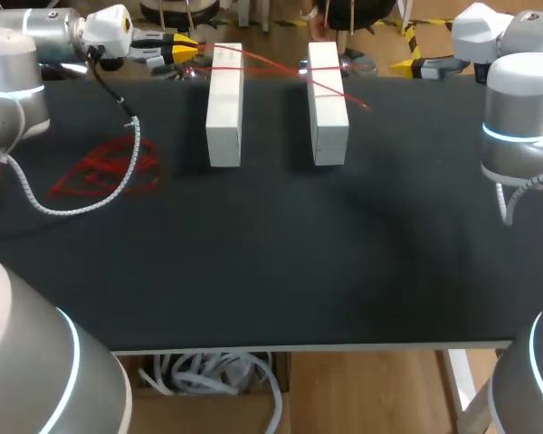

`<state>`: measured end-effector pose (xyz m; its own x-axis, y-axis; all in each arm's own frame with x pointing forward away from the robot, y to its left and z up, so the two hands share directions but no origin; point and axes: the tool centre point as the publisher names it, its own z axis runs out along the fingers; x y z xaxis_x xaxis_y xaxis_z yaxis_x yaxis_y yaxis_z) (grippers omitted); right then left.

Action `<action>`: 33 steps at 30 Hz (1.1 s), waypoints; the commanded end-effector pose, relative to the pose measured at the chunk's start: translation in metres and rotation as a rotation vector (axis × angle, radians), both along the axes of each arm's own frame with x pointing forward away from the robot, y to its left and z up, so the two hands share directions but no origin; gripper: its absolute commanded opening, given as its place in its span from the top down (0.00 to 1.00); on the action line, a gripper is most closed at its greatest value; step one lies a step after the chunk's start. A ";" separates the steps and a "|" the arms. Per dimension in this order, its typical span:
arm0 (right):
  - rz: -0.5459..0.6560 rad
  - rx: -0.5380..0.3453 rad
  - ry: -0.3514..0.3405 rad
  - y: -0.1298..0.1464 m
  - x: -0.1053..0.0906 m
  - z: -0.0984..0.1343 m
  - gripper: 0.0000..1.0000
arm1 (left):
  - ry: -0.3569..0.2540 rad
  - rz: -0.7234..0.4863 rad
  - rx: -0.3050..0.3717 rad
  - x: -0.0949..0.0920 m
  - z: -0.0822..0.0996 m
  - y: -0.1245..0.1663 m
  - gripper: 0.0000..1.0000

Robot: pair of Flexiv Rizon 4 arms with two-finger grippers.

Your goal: Grab the tape and strap the tape.

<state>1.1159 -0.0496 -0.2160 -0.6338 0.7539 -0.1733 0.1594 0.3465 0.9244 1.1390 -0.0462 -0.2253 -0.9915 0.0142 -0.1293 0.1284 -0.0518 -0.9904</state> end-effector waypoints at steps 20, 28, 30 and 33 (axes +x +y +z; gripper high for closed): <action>0.000 0.001 -0.001 0.000 -0.001 0.000 0.00 | 0.063 0.027 -0.140 -0.039 0.041 -0.035 1.00; 0.000 0.001 -0.001 0.000 -0.001 0.000 0.00 | 0.070 0.057 -0.149 -0.059 0.063 -0.048 1.00; 0.000 0.001 -0.001 0.000 -0.001 0.000 0.00 | 0.058 0.067 -0.148 -0.062 0.067 -0.049 1.00; 0.000 0.001 -0.001 0.000 -0.001 0.000 0.00 | 0.050 0.081 -0.148 -0.067 0.071 -0.051 1.00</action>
